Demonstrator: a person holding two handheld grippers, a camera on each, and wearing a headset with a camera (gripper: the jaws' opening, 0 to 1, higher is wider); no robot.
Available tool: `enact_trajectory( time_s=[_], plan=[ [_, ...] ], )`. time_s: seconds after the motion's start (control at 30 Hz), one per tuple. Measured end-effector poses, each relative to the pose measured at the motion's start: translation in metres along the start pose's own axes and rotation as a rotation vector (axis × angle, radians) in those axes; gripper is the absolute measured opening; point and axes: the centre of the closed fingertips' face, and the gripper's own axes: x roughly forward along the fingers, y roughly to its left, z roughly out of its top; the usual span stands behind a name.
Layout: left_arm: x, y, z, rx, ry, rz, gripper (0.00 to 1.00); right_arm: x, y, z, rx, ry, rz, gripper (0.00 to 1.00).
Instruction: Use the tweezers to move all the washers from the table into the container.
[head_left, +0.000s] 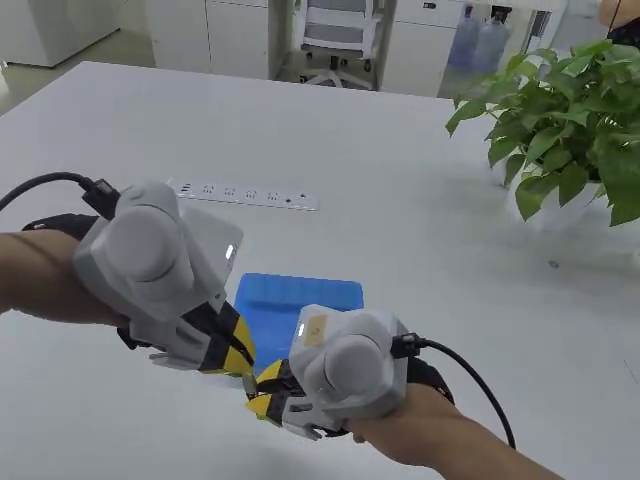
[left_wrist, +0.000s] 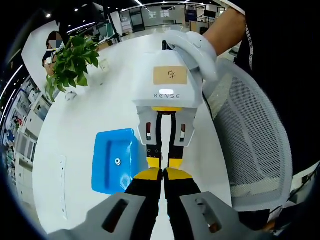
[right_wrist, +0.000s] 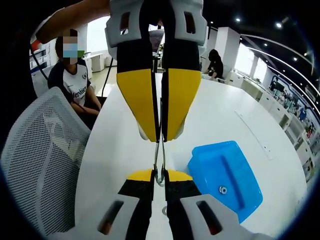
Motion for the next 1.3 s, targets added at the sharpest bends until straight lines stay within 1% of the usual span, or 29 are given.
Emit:
enact_trajectory(
  time_s=[0.3, 0.67, 0.77, 1.03, 1.3],
  plan=[
    [-0.006, 0.013, 0.012, 0.025, -0.005, 0.017, 0.06, -0.011, -0.015, 0.005, -0.009, -0.005, -0.025, 0.09],
    [-0.008, 0.034, 0.016, 0.053, -0.010, 0.033, 0.06, -0.020, -0.034, 0.007, -0.019, -0.002, -0.057, 0.09],
    [-0.008, 0.042, 0.018, 0.061, -0.014, 0.038, 0.06, -0.023, -0.043, 0.007, -0.024, 0.001, -0.068, 0.09],
    [-0.007, 0.061, 0.020, 0.071, -0.023, 0.056, 0.06, -0.024, -0.063, 0.006, -0.024, 0.002, -0.088, 0.09],
    [0.002, 0.075, 0.012, 0.069, -0.026, 0.062, 0.06, -0.016, -0.078, -0.002, -0.019, 0.013, -0.088, 0.09]
  ],
)
